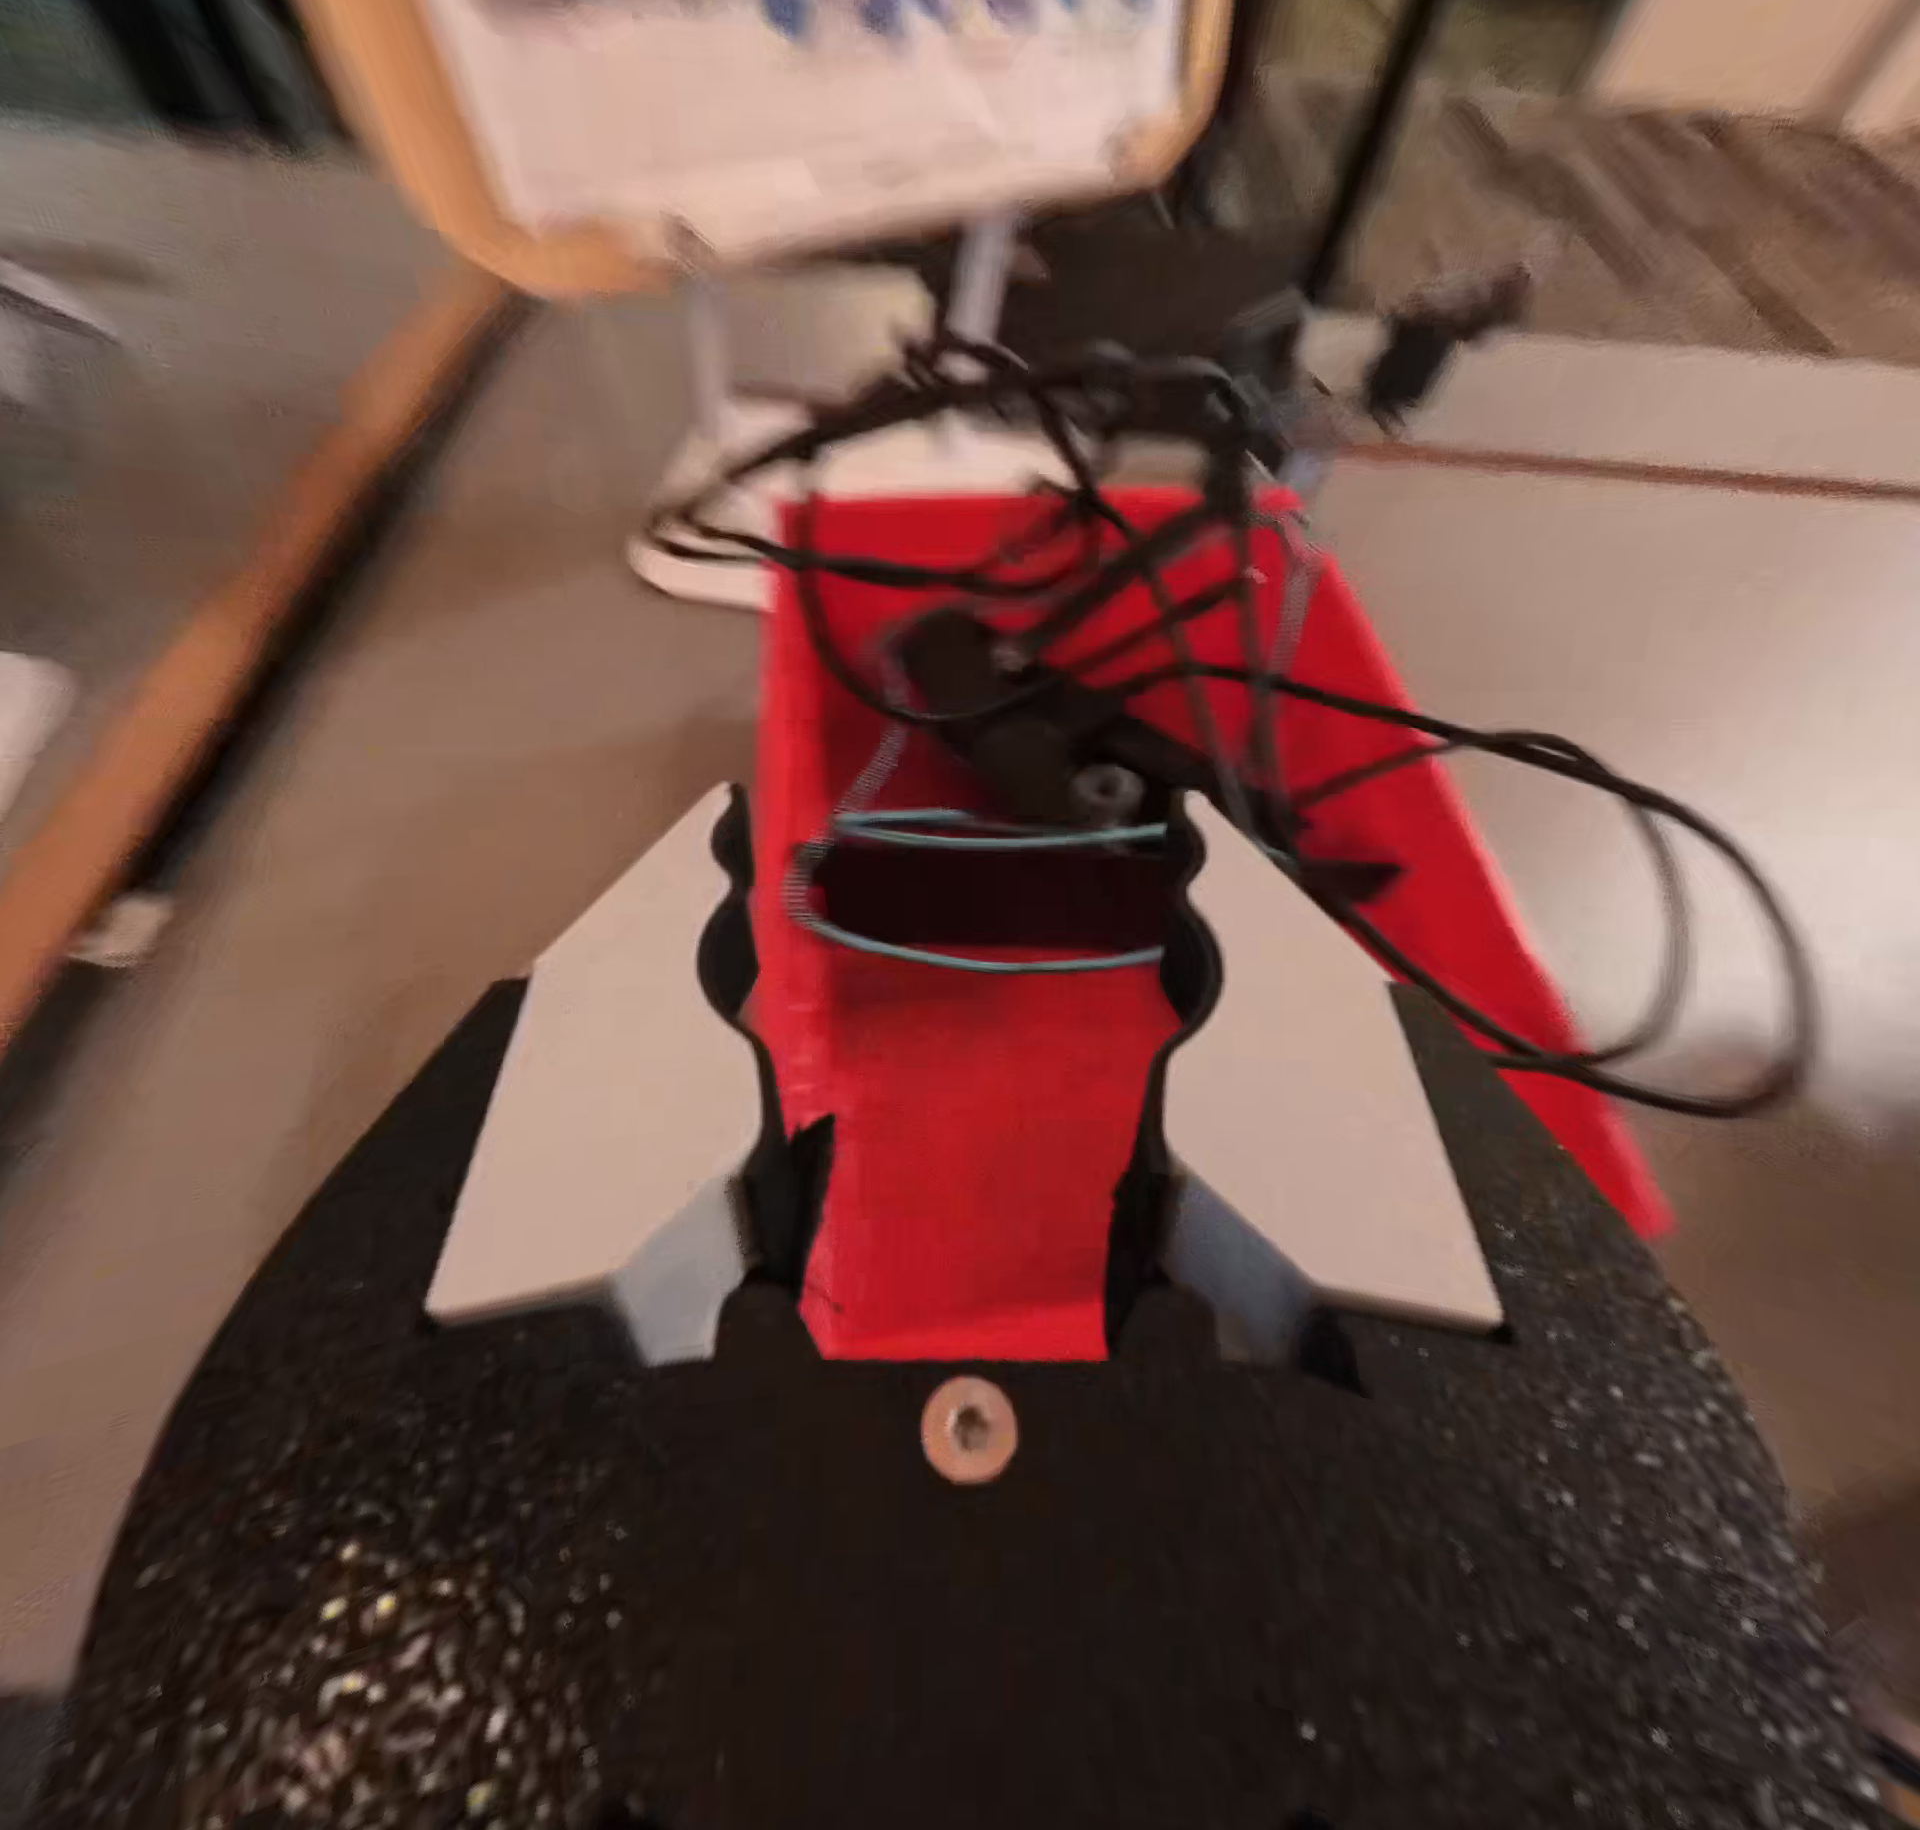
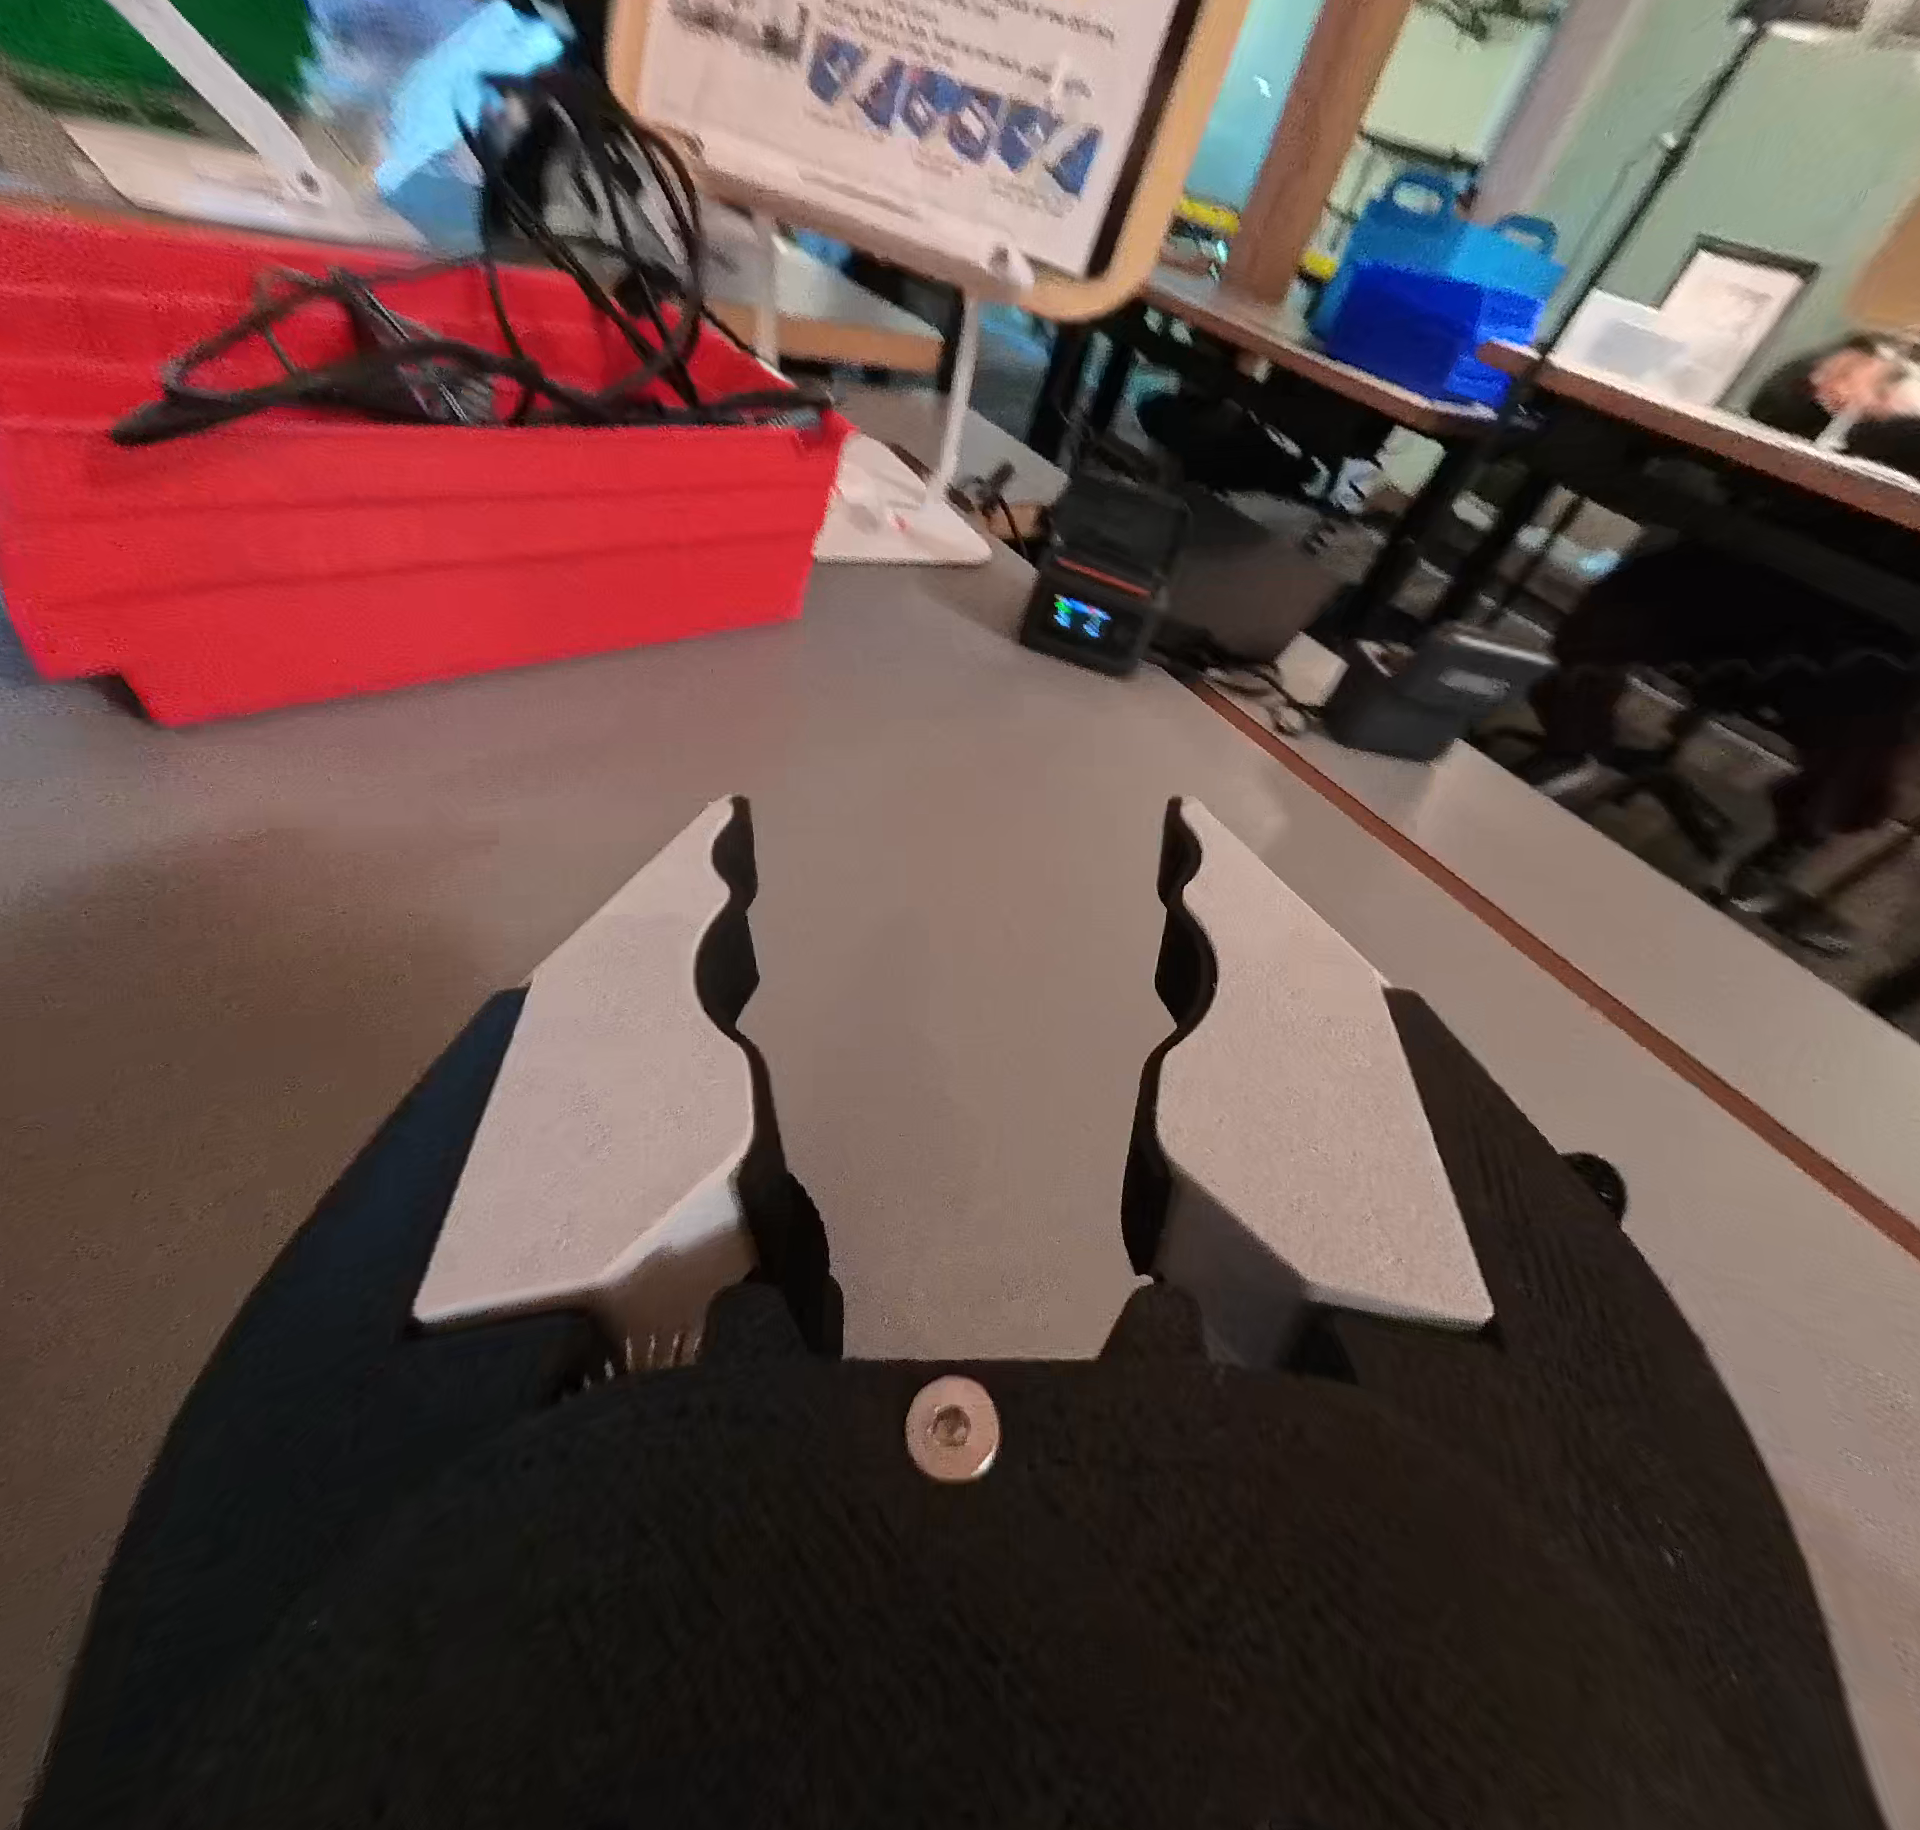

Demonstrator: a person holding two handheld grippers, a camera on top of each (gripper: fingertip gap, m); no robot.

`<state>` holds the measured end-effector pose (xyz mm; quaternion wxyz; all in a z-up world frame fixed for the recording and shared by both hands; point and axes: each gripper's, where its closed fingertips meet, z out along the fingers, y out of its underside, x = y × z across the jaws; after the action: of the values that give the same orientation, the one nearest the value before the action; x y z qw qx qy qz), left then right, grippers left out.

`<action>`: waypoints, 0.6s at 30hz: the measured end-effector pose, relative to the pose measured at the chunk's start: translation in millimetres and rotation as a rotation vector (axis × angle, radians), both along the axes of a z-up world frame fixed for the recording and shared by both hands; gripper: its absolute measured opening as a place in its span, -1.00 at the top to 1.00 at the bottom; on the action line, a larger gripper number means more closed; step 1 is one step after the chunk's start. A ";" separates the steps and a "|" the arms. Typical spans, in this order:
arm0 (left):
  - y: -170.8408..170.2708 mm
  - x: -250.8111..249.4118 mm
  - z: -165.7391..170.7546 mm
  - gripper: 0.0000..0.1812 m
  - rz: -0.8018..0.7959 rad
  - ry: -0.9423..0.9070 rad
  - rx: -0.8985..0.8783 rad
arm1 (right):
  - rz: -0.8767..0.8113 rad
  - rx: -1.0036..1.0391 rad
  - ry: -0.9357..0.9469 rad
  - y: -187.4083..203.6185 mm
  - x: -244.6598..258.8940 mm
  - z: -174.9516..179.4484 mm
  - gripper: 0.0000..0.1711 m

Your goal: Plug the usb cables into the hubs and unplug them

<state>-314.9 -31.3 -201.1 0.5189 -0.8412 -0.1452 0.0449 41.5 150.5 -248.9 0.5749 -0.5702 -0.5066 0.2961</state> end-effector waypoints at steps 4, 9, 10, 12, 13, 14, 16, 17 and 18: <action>65.3 14.1 -28.3 0.31 -0.188 -0.090 -0.264 | 0.067 0.062 0.103 -2.7 -29.2 -16.4 0.13; 99.9 -8.7 -89.1 0.07 -0.132 -0.148 -0.633 | 0.102 0.312 0.022 -24.2 -31.9 -31.0 0.15; 102.6 -8.4 -100.2 0.04 -0.135 -0.173 -0.691 | 0.118 0.344 0.018 -29.9 -31.9 -30.7 0.17; 108.7 -11.5 -115.4 0.04 -0.116 -0.202 -0.762 | 0.156 0.373 0.010 -40.5 -34.5 -31.1 0.18; 111.7 -14.8 -119.6 0.09 -0.102 -0.202 -0.781 | 0.170 0.382 -0.001 -44.1 -36.0 -32.8 0.18; 114.3 -15.7 -121.8 0.15 -0.098 -0.213 -0.792 | 0.179 0.395 -0.012 -46.4 -37.2 -34.4 0.18; 116.6 -10.8 -122.2 0.26 -0.110 -0.277 -0.799 | 0.194 0.411 -0.030 -49.6 -38.7 -37.4 0.18; 116.1 -9.6 -122.5 0.32 -0.111 -0.296 -0.805 | 0.197 0.410 -0.032 -50.3 -38.8 -37.8 0.18; 113.3 -9.0 -123.7 0.38 -0.105 -0.314 -0.821 | 0.199 0.405 -0.029 -50.8 -38.6 -37.4 0.18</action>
<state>-323.8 82.0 -324.8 0.1148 -0.9804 -0.1497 -0.0560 2.9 99.7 -286.2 0.6380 -0.3946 -0.6179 0.2355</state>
